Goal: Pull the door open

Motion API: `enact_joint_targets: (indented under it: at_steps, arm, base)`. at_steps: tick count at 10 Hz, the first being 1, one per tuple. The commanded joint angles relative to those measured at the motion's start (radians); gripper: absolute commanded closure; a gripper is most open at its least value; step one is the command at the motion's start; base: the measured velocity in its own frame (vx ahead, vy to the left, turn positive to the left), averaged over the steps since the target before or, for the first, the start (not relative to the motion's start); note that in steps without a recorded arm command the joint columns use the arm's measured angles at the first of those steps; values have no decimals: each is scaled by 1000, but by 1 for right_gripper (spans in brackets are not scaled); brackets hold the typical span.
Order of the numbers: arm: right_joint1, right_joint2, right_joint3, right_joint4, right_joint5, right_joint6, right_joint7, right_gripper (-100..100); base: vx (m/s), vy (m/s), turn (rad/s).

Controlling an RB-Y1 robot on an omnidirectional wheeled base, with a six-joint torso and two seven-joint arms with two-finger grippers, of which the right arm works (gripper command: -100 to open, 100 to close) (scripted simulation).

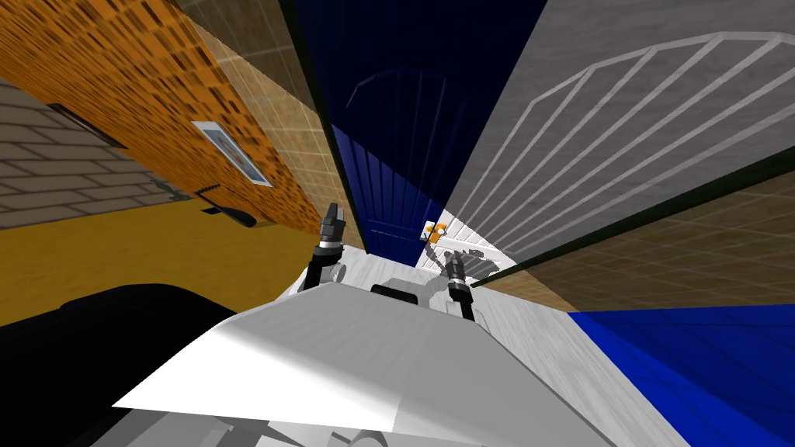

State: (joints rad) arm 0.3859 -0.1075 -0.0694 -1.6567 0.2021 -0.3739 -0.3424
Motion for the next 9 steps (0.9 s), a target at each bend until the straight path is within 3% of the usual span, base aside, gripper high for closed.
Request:
enact_joint_targets:
  at_steps: [1,5,6,9]
  arm:
    - [-6,2,-4,23,14,15,-10,-100]
    - [-26,8,-12,71,40,38,-29,-100]
    - [-21,5,-11,62,37,35,-27,-100]
    - [-8,-21,-77,100,20,46,-31,-100]
  base:
    - [205,6,16]
    - [187,-14,22]
    - [83,-3,8]
    - [-70,5,-19]
